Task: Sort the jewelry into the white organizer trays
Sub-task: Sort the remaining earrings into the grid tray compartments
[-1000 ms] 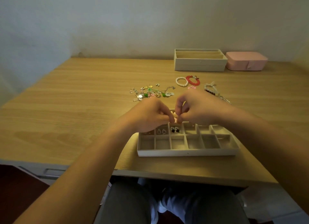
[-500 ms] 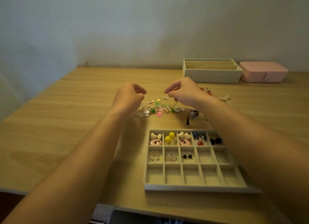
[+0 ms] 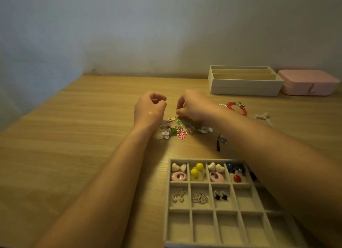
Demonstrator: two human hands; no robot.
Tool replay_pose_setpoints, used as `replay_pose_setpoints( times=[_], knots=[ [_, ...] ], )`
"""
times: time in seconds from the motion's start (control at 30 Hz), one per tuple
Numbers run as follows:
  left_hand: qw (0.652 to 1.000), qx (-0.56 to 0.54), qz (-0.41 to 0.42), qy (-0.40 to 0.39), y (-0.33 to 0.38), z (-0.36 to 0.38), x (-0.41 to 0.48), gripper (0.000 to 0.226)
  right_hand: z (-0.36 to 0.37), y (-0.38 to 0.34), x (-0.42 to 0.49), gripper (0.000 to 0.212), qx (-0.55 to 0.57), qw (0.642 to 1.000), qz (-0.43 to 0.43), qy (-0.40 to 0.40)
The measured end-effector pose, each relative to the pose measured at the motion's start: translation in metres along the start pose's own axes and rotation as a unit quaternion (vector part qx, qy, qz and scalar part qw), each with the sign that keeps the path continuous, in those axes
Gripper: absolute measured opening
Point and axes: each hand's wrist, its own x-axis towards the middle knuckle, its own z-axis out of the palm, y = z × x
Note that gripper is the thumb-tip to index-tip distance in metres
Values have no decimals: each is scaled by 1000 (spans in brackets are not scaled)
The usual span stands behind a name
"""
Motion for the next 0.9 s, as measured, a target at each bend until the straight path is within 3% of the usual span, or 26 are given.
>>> replay_pose_setpoints(
  times=[0.17,0.27,0.37,0.5,0.63,0.9],
  knots=[
    [1000,-2,10,-7,3,-3,-6,18,-1,-3,-2,16,-43,999,-11,-31],
    [999,-9,23,-21,11,-7,-12,17,-12,0,-11,22,36,999,8,-28],
    [996,-28,29,-85,27,-16,-22,14,-29,1,-37,26,163,986,15,-16],
    [970,-116,32,-210,56,-26,-47,17,-40,6,-76,27,358,933,39,-17],
    [956,-181,26,-231,77,-24,-70,18,-47,9,-106,27,509,858,57,-43],
    [947,-209,31,-241,98,-22,-112,16,-66,10,-168,16,576,813,30,77]
  ],
)
